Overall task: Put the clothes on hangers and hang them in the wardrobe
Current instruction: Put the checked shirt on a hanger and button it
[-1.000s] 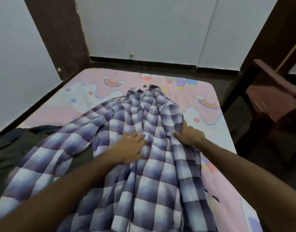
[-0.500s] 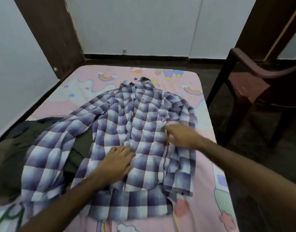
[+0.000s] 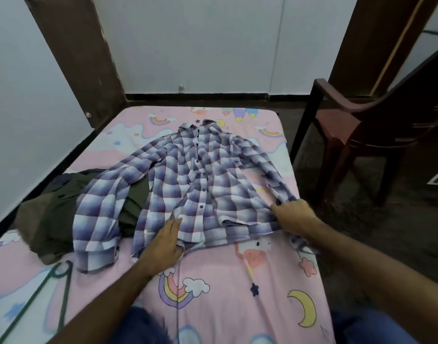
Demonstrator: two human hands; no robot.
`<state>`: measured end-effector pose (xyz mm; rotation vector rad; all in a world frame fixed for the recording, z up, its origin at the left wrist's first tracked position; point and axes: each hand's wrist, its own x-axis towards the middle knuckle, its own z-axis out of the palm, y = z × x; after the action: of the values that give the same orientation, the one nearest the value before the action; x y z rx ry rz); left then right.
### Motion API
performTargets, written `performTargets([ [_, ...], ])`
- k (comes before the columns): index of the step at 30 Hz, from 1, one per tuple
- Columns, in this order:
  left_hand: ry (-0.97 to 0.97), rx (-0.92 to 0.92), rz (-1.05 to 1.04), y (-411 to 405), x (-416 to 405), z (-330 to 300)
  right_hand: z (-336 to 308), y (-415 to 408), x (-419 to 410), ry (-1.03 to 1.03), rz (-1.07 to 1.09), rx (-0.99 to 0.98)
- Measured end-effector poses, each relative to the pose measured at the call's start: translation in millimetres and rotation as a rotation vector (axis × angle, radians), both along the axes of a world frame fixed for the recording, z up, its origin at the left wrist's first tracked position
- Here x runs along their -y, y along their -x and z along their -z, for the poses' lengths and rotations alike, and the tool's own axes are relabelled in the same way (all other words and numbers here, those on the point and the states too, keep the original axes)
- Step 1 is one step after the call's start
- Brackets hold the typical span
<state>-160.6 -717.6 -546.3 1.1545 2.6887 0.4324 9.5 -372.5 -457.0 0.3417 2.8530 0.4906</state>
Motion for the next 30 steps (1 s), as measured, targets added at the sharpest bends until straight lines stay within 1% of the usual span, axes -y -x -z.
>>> performTargets([
  [2,0.080,-0.076,0.009,-2.2,-1.5,-3.2,-5.3,-11.7,0.1,-0.037,-0.009,-0.014],
  [4,0.222,-0.196,0.024,-6.5,-3.7,-9.1,-4.3,-20.1,9.7,-0.021,-0.034,-0.064],
  [7,0.344,-0.347,0.010,-9.7,0.4,-12.6,8.3,-25.8,23.6,0.087,-0.048,-0.173],
  [9,0.421,-0.410,0.017,-10.5,7.2,-14.3,21.7,-26.8,30.4,0.158,-0.053,-0.189],
  [12,0.494,-0.471,0.030,-4.3,19.2,-16.5,38.0,-25.6,32.2,0.273,-0.023,-0.123],
  [14,0.524,-0.502,0.056,5.9,28.2,-18.7,36.9,-22.5,23.7,0.292,-0.050,-0.091],
  [16,0.502,-0.539,0.143,19.0,40.6,-21.9,25.4,-21.4,12.0,0.325,-0.081,-0.020],
  [18,0.447,-0.524,0.243,28.9,48.2,-34.8,7.0,-22.7,0.5,0.389,-0.081,0.130],
  [20,0.422,-0.417,0.318,29.2,49.1,-51.3,-15.5,-26.7,-3.9,0.406,-0.056,0.292],
  [23,0.402,-0.310,0.417,19.1,46.9,-68.0,-31.5,-29.4,-1.3,0.333,-0.003,0.454],
  [25,0.432,-0.169,0.429,13.4,46.5,-75.1,-32.0,-24.7,14.6,0.234,0.045,0.515],
  [26,0.441,-0.118,0.423,12.8,47.5,-75.9,-30.7,-20.3,27.0,0.205,0.053,0.518],
  [27,0.444,-0.122,0.423,12.0,49.5,-75.6,-28.3,-14.5,43.1,0.213,0.041,0.490],
  [28,0.432,-0.176,0.432,11.8,53.0,-73.0,-26.6,-8.2,63.7,0.260,0.004,0.427],
  [29,0.416,-0.291,0.451,11.6,57.4,-67.3,-22.0,-1.4,85.7,0.356,-0.029,0.335],
  [30,0.443,-0.406,0.459,10.1,62.2,-60.8,-14.4,4.7,107.8,0.495,-0.043,0.238],
])
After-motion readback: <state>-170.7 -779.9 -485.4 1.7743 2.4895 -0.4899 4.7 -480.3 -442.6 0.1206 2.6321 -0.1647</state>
